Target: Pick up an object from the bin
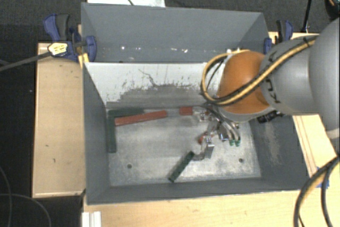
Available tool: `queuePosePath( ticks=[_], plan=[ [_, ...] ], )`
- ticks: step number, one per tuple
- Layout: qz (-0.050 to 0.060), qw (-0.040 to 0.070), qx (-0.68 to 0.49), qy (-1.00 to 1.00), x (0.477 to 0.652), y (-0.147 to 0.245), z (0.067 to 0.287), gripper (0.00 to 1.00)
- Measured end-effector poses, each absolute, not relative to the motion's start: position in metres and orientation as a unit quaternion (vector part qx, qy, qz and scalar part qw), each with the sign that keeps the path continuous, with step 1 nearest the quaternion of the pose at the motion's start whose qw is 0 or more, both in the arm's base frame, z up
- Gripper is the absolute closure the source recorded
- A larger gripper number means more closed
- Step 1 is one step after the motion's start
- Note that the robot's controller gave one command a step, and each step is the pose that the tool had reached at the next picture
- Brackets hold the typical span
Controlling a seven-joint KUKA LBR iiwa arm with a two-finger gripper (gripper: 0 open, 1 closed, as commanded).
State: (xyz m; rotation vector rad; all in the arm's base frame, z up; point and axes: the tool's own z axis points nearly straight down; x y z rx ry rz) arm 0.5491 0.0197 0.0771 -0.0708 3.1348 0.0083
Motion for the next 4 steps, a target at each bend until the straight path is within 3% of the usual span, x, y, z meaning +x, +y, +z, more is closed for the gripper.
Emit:
queuePosePath(
  ticks=[1,2,3,4],
  plan=[
    [0.001,0.000,-0.191,0.982,0.503,0.080,0.093,0.00],
    [0.000,-0.002,-0.171,0.985,0.498,0.056,0.069,0.00],
    [0.000,-0.001,-0.174,0.985,0.498,0.057,0.070,1.00],
    [0.000,0.000,-0.174,0.985,0.498,0.057,0.070,0.00]
  ],
)
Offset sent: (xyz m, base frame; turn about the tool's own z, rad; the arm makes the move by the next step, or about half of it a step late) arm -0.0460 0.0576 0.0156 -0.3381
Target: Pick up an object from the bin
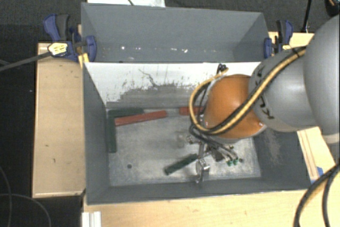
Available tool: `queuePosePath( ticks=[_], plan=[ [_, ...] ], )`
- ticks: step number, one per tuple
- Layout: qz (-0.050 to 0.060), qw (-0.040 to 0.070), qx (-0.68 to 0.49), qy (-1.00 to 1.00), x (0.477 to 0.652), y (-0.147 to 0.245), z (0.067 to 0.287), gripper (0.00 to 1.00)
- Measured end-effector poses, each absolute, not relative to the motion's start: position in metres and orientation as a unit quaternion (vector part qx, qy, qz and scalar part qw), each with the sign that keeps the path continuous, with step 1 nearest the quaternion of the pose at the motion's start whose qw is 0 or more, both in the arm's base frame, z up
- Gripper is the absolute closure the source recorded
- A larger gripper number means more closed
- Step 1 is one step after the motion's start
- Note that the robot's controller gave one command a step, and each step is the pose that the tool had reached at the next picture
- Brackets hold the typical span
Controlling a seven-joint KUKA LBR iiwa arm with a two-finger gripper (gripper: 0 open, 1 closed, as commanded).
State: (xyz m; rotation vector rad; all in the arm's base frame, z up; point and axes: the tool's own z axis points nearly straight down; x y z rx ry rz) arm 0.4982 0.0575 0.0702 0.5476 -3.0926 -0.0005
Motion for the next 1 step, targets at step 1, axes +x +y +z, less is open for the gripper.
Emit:
queuePosePath(
  ticks=[1],
  plan=[
    [0.000,0.001,0.176,-0.984,0.4981,0.0574,0.0702,1.00]
  ],
)
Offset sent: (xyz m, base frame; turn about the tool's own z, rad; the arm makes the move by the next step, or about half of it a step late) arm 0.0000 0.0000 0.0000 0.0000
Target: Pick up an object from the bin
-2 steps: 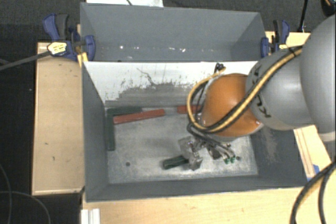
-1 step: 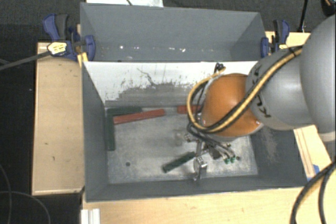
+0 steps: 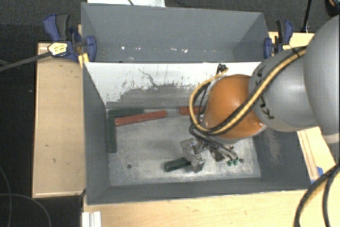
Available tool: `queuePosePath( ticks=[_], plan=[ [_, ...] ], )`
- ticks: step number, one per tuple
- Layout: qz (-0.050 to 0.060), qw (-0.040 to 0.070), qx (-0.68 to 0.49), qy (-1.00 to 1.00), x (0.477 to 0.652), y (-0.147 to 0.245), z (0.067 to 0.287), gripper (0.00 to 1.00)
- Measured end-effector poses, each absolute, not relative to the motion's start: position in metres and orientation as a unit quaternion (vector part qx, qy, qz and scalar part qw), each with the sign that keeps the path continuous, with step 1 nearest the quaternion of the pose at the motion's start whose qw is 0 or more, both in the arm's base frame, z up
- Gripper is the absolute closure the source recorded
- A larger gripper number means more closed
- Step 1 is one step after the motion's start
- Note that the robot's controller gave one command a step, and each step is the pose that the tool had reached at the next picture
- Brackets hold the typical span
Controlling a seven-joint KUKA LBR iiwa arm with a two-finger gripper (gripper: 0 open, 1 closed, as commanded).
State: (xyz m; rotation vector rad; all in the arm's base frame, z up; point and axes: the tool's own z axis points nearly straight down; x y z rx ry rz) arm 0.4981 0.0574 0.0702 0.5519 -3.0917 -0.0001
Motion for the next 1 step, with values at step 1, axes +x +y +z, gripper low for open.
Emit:
queuePosePath(
  ticks=[1],
  plan=[
    [0.000,-0.005,0.197,-0.980,0.4803,0.0446,0.2231,1.00]
  ],
)
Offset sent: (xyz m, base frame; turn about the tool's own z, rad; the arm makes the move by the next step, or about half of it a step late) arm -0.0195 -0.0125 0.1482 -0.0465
